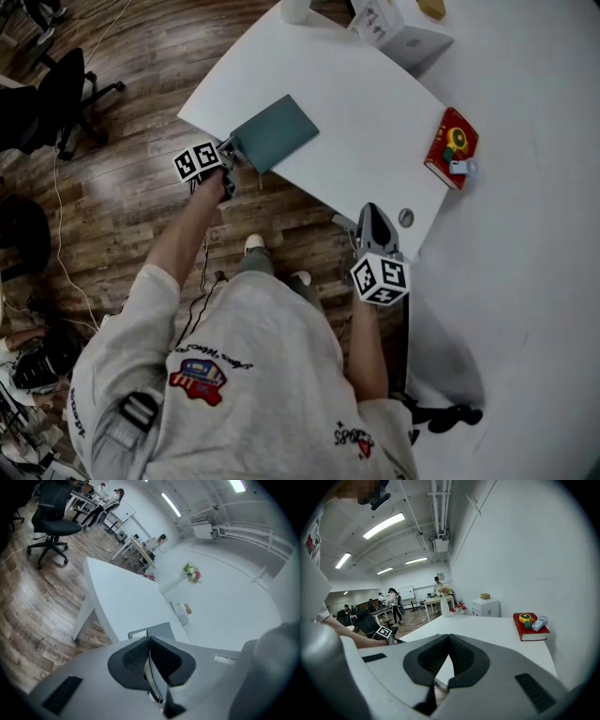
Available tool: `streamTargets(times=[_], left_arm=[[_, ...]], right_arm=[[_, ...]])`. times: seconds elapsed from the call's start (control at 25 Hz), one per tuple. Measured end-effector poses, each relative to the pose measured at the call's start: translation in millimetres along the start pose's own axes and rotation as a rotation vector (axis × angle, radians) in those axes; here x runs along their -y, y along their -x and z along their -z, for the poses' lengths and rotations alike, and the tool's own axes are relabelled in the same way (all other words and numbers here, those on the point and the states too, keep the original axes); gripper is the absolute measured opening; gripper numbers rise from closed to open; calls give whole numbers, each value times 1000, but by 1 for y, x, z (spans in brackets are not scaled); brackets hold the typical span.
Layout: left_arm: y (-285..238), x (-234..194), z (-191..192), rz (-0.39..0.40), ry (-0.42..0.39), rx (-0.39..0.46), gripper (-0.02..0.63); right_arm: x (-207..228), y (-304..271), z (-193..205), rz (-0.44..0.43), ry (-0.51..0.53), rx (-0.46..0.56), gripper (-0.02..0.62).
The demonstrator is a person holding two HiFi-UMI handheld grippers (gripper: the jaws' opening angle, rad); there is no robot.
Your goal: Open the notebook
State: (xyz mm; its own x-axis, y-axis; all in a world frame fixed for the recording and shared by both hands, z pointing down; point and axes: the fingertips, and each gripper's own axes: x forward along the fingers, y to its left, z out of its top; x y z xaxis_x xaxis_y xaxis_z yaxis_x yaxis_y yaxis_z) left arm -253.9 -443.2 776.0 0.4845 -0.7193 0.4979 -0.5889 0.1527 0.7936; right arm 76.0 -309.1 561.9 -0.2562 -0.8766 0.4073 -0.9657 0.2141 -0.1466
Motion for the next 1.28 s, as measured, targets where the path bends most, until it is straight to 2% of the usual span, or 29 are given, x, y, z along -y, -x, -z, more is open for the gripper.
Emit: streamTargets(times=[0.2,0.32,0.48,0.68,1.04,1.28], left_arm=[[11,31,3,30,-127,64,14],[24,53,5,75,-219,97,13],[41,83,16,117,-377,114,12],[55,108,38,141,-537,92,12],[73,141,84,177,-778,19,11],[78,153,115,218,-873,-37,11]], right_arm=[[12,13,0,-14,-6,7,-3],[11,19,2,-36,-6,12,-3],[13,28,1,-67,-7,22,-3],[16,42,-6,-86,-7,43,-3],[23,54,0,-103,-42,40,-3],[18,58,3,-115,-44,47,-3]])
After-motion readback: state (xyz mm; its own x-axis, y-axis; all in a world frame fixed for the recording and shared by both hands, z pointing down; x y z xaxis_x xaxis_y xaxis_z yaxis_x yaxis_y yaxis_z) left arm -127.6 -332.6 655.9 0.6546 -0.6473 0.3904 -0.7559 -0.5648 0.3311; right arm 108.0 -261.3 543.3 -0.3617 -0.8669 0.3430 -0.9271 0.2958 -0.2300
